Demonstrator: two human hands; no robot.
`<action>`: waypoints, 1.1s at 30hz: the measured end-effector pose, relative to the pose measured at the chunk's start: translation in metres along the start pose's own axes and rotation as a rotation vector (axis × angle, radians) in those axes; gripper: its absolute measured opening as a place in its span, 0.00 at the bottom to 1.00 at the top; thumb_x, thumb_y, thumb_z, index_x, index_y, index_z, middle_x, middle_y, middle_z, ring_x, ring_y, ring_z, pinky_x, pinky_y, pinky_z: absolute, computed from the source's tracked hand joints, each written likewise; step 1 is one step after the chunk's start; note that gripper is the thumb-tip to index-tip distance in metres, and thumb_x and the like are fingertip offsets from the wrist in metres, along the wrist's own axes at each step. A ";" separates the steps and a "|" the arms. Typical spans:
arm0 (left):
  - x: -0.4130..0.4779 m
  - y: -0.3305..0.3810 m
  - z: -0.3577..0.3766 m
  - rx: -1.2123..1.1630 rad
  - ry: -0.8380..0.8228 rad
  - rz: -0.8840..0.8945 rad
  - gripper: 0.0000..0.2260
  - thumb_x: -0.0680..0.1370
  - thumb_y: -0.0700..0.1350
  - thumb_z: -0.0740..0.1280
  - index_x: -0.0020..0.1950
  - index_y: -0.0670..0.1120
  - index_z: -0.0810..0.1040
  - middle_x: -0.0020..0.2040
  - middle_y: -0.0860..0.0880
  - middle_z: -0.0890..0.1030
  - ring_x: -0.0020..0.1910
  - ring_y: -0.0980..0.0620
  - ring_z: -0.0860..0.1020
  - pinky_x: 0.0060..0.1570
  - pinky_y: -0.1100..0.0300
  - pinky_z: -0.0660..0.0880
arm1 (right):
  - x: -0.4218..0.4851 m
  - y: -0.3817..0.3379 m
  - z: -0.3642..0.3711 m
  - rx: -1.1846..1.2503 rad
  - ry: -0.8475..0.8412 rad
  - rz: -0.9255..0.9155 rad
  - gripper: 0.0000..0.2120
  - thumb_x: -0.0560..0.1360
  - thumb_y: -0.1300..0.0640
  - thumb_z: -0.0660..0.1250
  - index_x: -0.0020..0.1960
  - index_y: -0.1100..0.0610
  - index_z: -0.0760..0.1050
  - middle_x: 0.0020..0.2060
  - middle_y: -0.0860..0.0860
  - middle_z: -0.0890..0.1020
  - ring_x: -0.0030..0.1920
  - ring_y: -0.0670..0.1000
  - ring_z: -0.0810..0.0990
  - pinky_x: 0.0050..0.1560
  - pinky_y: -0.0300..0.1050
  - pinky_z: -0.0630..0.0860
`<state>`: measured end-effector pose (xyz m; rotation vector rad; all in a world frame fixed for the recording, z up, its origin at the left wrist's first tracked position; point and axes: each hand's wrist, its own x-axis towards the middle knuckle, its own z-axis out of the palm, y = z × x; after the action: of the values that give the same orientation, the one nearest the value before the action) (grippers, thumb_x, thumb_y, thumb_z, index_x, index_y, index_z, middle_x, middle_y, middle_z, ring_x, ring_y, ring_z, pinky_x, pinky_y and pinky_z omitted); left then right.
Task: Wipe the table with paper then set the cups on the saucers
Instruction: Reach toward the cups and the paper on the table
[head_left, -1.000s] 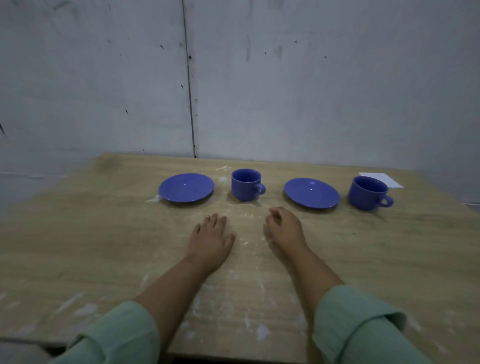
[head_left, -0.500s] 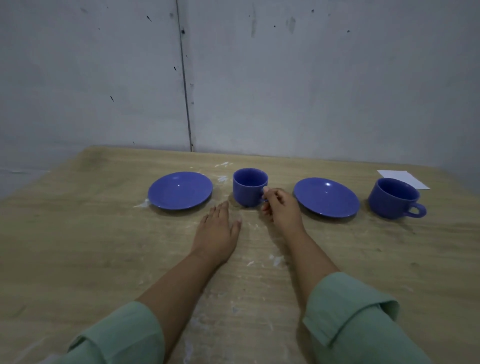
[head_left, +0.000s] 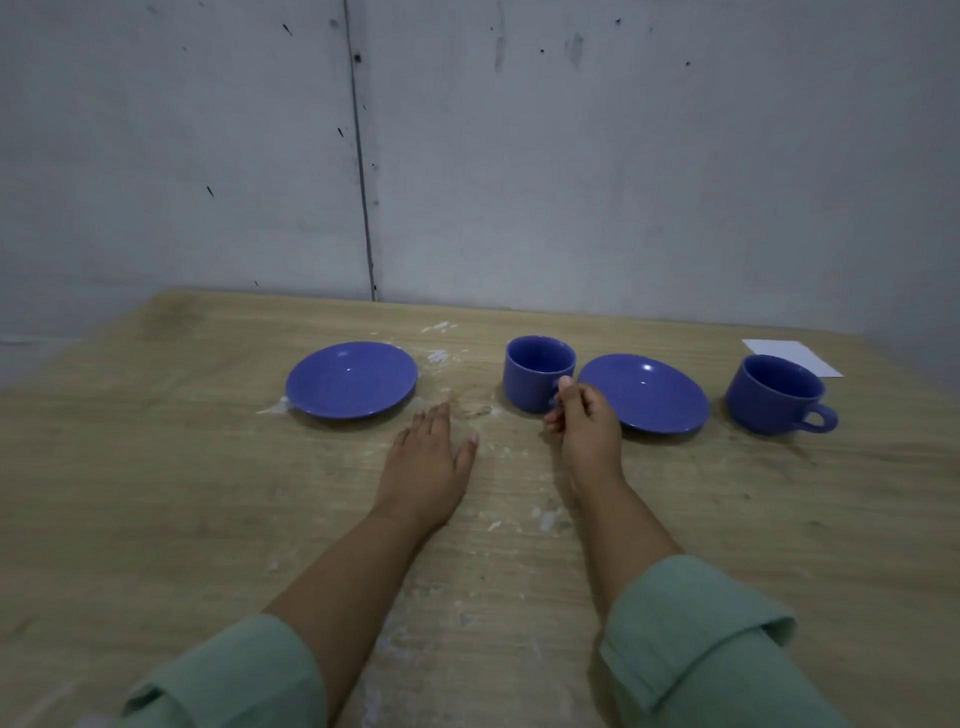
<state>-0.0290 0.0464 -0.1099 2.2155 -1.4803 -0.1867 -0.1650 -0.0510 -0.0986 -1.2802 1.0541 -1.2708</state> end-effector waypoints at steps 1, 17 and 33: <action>0.000 0.000 0.000 -0.003 0.003 0.000 0.28 0.81 0.57 0.50 0.77 0.44 0.53 0.77 0.46 0.59 0.77 0.49 0.55 0.74 0.55 0.52 | 0.000 0.000 0.000 -0.006 -0.001 0.000 0.12 0.79 0.50 0.60 0.42 0.55 0.75 0.32 0.50 0.76 0.33 0.46 0.73 0.38 0.40 0.72; -0.022 0.034 -0.007 -0.020 0.215 0.280 0.17 0.78 0.50 0.59 0.67 0.50 0.70 0.67 0.52 0.74 0.64 0.54 0.73 0.61 0.59 0.69 | -0.021 -0.013 -0.028 -0.300 0.125 -0.375 0.04 0.76 0.56 0.64 0.43 0.54 0.72 0.31 0.43 0.74 0.31 0.40 0.73 0.32 0.25 0.68; -0.030 0.190 0.087 -0.133 -0.006 0.490 0.25 0.79 0.54 0.58 0.74 0.49 0.61 0.76 0.50 0.61 0.76 0.52 0.54 0.73 0.59 0.52 | 0.033 -0.005 -0.224 -0.225 0.550 -0.186 0.05 0.76 0.55 0.64 0.51 0.53 0.71 0.46 0.50 0.75 0.40 0.45 0.73 0.38 0.35 0.70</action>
<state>-0.2321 -0.0116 -0.1054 1.6893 -1.8997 -0.1257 -0.3862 -0.0993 -0.1023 -1.2443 1.5250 -1.7439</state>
